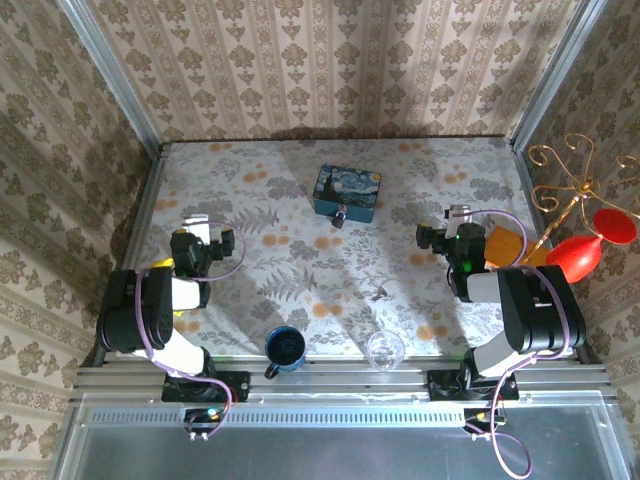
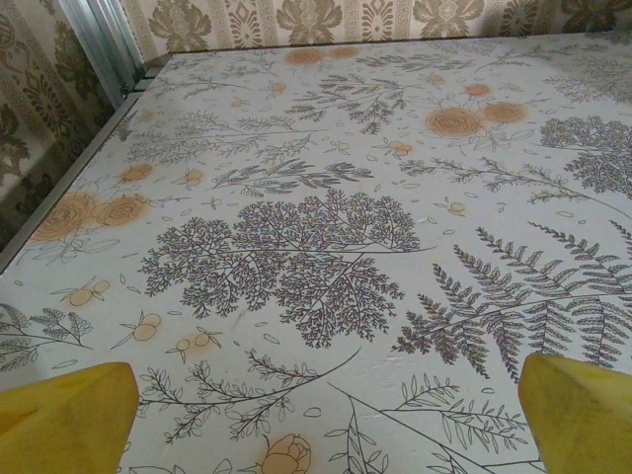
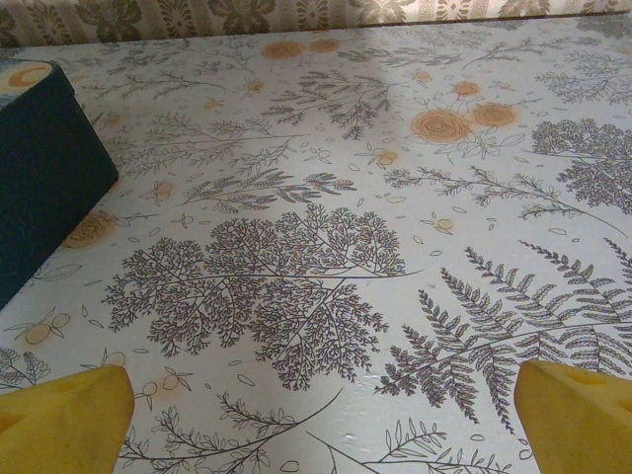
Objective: Unlock a padlock with a key
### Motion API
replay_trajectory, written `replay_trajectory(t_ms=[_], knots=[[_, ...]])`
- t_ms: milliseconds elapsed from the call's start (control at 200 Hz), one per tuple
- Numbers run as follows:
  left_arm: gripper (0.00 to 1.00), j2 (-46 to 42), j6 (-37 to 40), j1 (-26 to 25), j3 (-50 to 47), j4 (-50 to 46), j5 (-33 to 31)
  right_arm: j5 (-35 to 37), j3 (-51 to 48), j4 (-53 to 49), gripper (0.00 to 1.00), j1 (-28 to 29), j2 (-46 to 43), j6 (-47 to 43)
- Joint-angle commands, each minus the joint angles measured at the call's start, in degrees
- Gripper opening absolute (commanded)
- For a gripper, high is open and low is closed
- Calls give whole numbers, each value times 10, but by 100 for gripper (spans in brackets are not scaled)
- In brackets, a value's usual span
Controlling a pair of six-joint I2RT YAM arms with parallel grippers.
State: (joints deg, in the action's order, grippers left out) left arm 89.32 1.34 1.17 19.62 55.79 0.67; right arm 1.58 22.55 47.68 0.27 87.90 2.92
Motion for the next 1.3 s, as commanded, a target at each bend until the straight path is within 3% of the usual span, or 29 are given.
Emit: replay_trajectory(t_ms=[0, 270, 420, 645, 725, 840, 945, 1040, 1290], knots=[[100, -3, 3, -3, 6, 12, -7, 31, 23, -26, 100, 3, -18, -3], [100, -18, 2, -3, 7, 3, -8, 59, 112, -239, 100, 4, -76, 22], [100, -66, 9, -11, 25, -74, -28, 112, 147, -361, 100, 29, -136, 59], [100, -141, 54, -83, 61, -182, -135, 226, 225, -638, 100, 124, -221, 156], [100, -168, 31, -103, 77, -226, -158, 268, 253, -742, 100, 176, -237, 212], [100, -199, -2, -134, 87, -265, -179, 275, 276, -846, 100, 232, -248, 285], [100, -225, -28, -168, 96, -305, -194, 265, 287, -897, 100, 283, -238, 338], [100, -242, -37, -201, 94, -325, -195, 241, 305, -929, 93, 328, -201, 364], [100, -269, -106, -229, 116, -396, -173, 185, 406, -1022, 81, 421, -27, 355]])
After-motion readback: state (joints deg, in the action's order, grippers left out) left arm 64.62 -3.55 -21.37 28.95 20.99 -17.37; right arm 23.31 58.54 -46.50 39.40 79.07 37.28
